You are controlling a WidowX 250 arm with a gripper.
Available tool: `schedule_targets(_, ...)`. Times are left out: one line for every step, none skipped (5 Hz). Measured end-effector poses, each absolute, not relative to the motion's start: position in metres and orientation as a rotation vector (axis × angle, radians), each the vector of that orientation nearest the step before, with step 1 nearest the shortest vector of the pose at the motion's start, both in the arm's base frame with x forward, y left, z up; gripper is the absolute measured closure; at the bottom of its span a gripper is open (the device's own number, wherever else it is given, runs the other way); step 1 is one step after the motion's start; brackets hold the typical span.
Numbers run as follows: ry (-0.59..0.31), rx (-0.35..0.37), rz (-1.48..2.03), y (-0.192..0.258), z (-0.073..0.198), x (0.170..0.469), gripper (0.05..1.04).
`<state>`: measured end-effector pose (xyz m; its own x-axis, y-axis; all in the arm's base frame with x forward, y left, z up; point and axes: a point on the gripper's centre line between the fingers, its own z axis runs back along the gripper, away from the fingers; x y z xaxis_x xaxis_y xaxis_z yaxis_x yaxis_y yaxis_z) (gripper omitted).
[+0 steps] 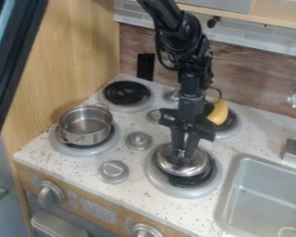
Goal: Take the lid cover on the silver pot and move in the right side of the burner
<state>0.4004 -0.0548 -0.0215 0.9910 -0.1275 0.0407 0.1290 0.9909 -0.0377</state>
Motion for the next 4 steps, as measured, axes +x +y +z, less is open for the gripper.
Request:
schedule_targets(-0.027, -0.015, -0.158, -0.066, -0.022, 0.392, 0.487)
schedule_targets(-0.076, -0.008, -0.146, -0.064, 0.012, 0.390, 0.168)
schedule_targets(-0.124, 0.004, -0.126, -0.060, 0.033, 0.383, 0.062)
schedule_targets(-0.124, 0.016, -0.105, -0.058, 0.035, 0.380, 0.079)
